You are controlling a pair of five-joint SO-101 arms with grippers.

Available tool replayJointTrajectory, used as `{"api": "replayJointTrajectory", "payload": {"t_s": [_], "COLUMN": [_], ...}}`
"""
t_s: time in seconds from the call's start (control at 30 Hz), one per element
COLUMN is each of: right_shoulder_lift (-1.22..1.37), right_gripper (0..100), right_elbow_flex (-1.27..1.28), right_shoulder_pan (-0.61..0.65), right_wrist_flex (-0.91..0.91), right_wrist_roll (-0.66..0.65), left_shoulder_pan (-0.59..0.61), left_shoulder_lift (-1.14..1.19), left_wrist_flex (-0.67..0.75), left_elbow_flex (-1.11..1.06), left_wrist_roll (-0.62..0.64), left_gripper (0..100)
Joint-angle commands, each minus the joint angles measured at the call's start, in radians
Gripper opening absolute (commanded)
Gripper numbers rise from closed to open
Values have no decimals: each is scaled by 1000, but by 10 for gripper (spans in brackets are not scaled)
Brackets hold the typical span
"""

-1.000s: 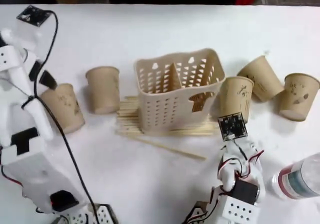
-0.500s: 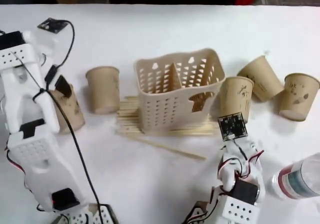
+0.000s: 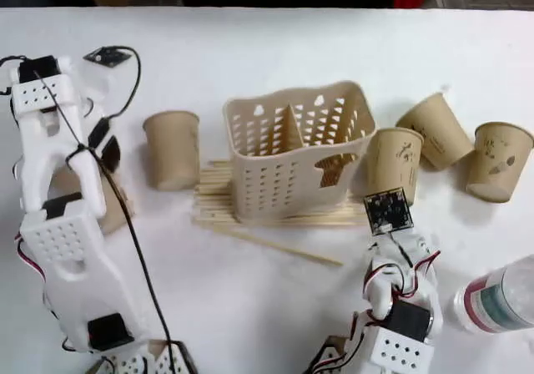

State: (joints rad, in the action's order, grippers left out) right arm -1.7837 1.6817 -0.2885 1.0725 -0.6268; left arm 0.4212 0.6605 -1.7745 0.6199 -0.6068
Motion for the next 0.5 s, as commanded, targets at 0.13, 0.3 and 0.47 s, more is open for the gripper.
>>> {"api": "replayJointTrajectory", "payload": {"t_s": [0.13,0.3,0.47], "right_shoulder_lift": [-8,-8,-8], "right_gripper": [49,49,49], "right_elbow_flex": [9,9,9], "right_shoulder_pan": [-1,-1,-1], "right_wrist_flex": [7,7,7], "right_wrist_roll": [-6,-6,-2], "left_shoulder_pan": [-1,-4,-58], "left_shoulder_lift": [-107,-344,-722], "left_wrist_flex": [-12,-12,-12], "left_elbow_flex": [15,-75,-124], "left_wrist_roll": [11,12,38], "left_gripper": [20,20,20]}}
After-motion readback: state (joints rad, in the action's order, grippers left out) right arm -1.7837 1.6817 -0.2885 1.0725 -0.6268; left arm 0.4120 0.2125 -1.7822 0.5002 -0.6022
